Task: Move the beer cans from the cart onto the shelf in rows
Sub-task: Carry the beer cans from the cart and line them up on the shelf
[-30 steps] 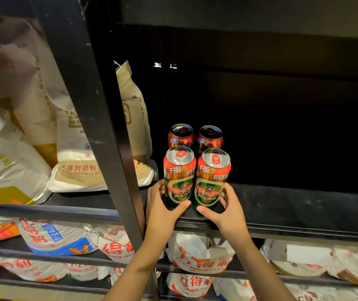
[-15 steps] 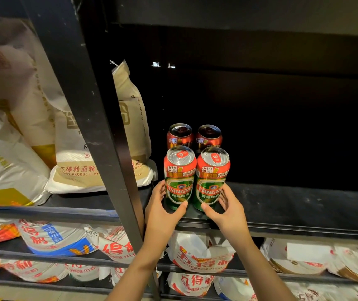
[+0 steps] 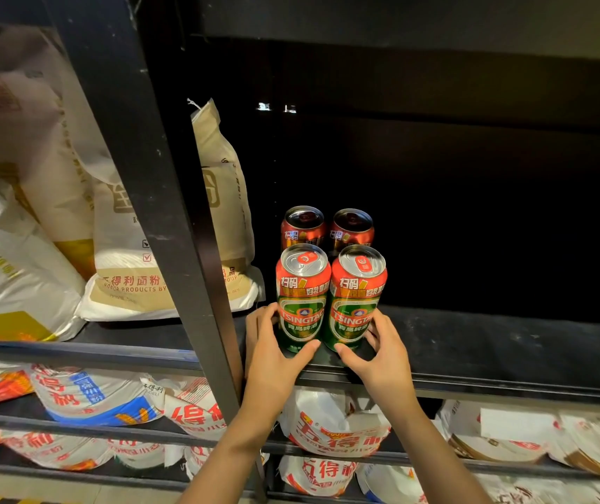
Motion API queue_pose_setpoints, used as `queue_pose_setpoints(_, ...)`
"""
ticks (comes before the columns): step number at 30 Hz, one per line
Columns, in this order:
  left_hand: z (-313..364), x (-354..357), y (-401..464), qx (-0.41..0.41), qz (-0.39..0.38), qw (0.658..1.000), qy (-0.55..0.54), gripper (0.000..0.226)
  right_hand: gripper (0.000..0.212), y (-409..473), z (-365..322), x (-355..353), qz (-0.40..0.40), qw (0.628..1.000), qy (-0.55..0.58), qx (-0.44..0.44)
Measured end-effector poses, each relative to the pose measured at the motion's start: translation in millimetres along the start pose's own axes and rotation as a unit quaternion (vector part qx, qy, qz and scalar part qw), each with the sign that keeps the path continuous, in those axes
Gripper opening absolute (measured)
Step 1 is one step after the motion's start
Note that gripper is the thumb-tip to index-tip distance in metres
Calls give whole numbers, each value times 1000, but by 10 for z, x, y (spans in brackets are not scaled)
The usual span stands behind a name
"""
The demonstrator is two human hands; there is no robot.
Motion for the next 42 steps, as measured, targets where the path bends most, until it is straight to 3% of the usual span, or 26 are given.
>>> queue_pose_setpoints(12, -86, 1, -21, -37, 8, 996, -75, 65, 66, 13, -29, 21, -8, 1000, -7, 1)
queue_pose_setpoints(20, -145, 48, 6, -62, -24, 995, -69, 74, 66, -2, -86, 12, 4, 1000, -24, -3)
queue_pose_setpoints(29, -1, 34, -7, -88, -47, 994, -45, 68, 59, -61, -187, 11, 1, 999, -36, 34)
queue_pose_setpoints(33, 4, -4, -152, -117, -72, 990, 10, 75, 71, -254, -177, -60, 44, 995, -66, 59)
queue_pose_setpoints(38, 124, -102, -510, -109, -133, 984, 37, 73, 38, -790, -186, -352, 82, 985, -120, 95)
queue_pose_setpoints(42, 346, -74, -829, -45, -215, 970, 106, 39, 30, -1405, -162, -662, 103, 975, -145, 133)
Point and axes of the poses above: each hand's wrist, its own y-axis towards the middle knuckle, its own x-axis out of the palm, z = x × y, the point moved 8 cm from there along y, towards the middle knuckle, and after that the axes turned 4 degrees about -y, right-handed, at the moved point
